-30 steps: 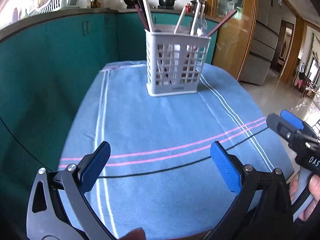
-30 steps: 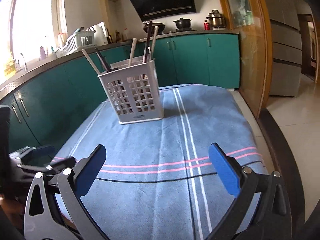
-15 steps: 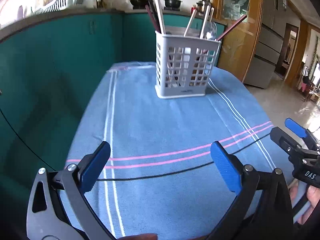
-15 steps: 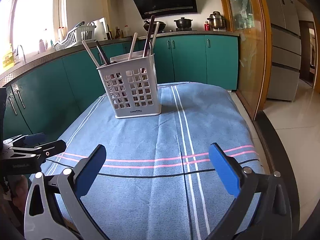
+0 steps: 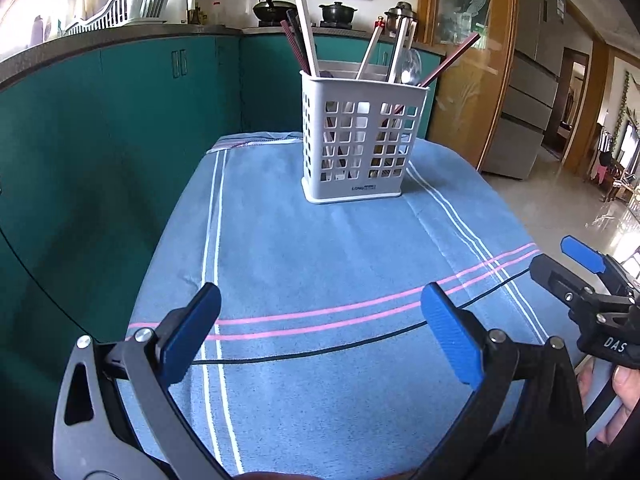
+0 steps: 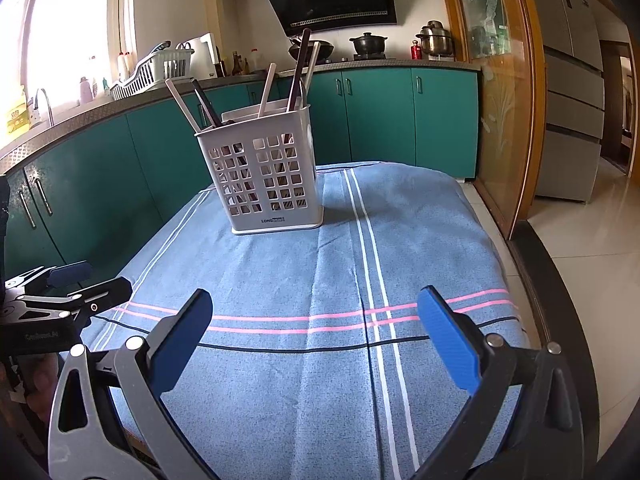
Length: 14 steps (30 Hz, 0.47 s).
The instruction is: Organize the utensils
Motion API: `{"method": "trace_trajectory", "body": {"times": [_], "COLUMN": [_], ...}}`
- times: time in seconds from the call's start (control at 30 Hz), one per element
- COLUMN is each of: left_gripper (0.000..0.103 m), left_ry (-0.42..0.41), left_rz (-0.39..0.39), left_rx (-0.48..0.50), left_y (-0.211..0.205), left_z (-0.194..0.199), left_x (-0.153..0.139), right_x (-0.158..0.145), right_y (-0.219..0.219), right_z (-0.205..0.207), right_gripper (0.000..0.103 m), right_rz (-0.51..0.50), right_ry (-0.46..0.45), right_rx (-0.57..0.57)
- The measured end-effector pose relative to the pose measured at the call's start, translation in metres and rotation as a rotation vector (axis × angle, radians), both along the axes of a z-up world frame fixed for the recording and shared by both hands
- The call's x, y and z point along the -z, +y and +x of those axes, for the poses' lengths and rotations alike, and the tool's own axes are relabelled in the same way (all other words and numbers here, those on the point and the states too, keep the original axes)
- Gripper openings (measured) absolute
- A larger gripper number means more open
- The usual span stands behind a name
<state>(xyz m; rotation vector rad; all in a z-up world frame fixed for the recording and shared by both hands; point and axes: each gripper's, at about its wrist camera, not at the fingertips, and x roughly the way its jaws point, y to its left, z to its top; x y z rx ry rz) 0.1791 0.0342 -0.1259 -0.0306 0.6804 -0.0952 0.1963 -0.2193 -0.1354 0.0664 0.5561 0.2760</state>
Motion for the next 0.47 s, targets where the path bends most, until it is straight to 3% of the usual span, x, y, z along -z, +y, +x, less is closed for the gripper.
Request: {"method": "trace_trajectory", "body": {"times": [0.47], "left_gripper": [0.099], "left_ry": [0.001], "left_rz": [0.016], "left_rx": [0.001], "left_y": [-0.0013], "left_z": [-0.0007], "left_x": [0.0009], "right_x": [0.0004], "right_y": [-0.0001], "right_z": [0.0003], "right_gripper": [0.1], "right_rz": [-0.001], "right_ry": [0.002], "right_rx": [0.002]}}
